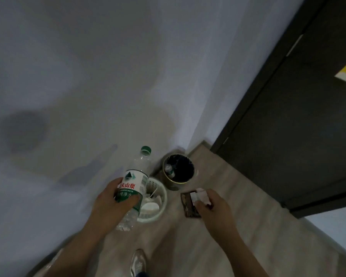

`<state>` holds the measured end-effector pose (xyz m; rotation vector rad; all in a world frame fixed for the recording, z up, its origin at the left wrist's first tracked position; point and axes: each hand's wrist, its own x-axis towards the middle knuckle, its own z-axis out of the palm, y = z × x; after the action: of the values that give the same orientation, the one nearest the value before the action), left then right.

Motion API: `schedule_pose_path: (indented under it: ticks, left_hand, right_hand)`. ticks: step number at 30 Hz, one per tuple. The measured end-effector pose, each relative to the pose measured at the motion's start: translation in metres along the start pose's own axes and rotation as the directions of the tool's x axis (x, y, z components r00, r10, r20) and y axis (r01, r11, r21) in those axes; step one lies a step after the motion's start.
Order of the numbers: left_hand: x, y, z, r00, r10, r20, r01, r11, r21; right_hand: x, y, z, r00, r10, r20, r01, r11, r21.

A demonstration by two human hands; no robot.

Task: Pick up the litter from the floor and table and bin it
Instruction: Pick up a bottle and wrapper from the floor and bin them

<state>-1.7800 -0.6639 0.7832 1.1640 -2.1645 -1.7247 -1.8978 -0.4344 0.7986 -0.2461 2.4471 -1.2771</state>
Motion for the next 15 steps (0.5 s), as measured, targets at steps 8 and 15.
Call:
schedule_pose_path:
  ticks: [8,15]
  left_hand:
    - [0.074,-0.034,0.008,0.986,-0.164,-0.013,0.165,0.980,0.115]
    - [0.115,-0.085,0.041,0.955,-0.289,-0.064,0.295,0.942,0.160]
  right_hand:
    - [0.102,0.032,0.062,0.992,0.076,0.099,-0.063,0.990,-0.126]
    - [0.188,0.082,0.123,0.958,0.158,0.241,-0.107,0.971,-0.212]
